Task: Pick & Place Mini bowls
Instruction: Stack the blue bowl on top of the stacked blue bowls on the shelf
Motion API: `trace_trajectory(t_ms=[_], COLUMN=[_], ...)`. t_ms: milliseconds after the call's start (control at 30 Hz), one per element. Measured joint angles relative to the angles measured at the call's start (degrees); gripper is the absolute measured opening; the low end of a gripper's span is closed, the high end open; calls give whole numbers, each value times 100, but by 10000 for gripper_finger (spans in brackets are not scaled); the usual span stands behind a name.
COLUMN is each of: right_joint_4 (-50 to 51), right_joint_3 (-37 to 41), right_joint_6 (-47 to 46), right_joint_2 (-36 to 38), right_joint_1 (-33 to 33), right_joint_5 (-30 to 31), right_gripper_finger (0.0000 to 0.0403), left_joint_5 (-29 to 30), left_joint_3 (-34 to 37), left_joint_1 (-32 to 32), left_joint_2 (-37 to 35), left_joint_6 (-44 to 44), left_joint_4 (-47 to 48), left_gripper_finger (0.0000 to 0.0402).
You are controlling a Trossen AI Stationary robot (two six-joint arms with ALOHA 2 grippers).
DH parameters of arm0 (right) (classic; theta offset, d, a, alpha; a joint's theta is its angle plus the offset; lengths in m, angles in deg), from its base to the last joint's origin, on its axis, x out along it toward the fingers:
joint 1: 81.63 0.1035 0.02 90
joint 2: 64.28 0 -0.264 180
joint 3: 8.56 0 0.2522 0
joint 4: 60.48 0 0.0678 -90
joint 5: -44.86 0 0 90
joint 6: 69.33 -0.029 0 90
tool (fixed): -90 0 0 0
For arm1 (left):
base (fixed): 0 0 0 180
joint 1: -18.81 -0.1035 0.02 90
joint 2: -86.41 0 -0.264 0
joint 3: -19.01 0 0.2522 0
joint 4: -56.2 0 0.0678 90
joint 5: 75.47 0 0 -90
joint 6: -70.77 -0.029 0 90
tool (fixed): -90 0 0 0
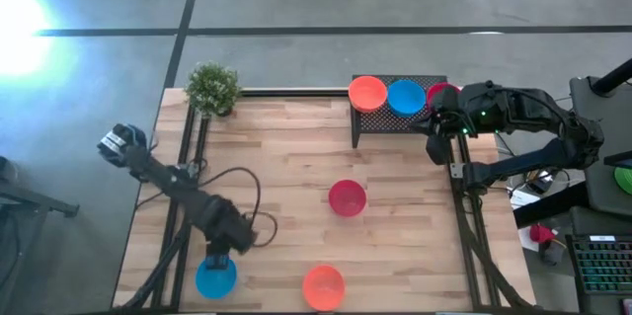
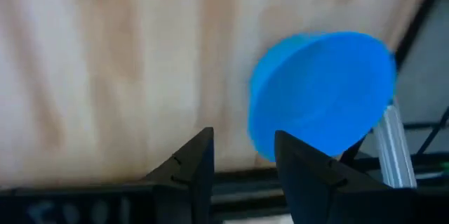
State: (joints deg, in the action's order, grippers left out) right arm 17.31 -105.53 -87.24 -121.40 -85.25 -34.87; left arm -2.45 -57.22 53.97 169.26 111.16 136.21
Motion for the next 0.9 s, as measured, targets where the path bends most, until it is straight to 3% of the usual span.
trace_trajectory(t_ms=[200,467,767,900], right_joint_4=[1,0,0,-1], right_joint_3=[0,1,1,1], right_joint_6=[-2,-3,-6,-7], right_joint_2=[-1,-5,-10,-11], right_joint_1=[0,0,0,0], right_joint_5=[0,8,13,15], right_gripper_finger=[8,8,8,8], left_joint_5=[3,270,269,294], left_joint_3=[486,743,1320,1549], left_joint_1=[477,588,693,691], left_joint_2=[0,-6,-7,-4], left_joint_6=[-328,-293,-26,46], left_joint_4=[-1234,-1443,-2756,-2923], left_gripper_finger=[142,142,142,142])
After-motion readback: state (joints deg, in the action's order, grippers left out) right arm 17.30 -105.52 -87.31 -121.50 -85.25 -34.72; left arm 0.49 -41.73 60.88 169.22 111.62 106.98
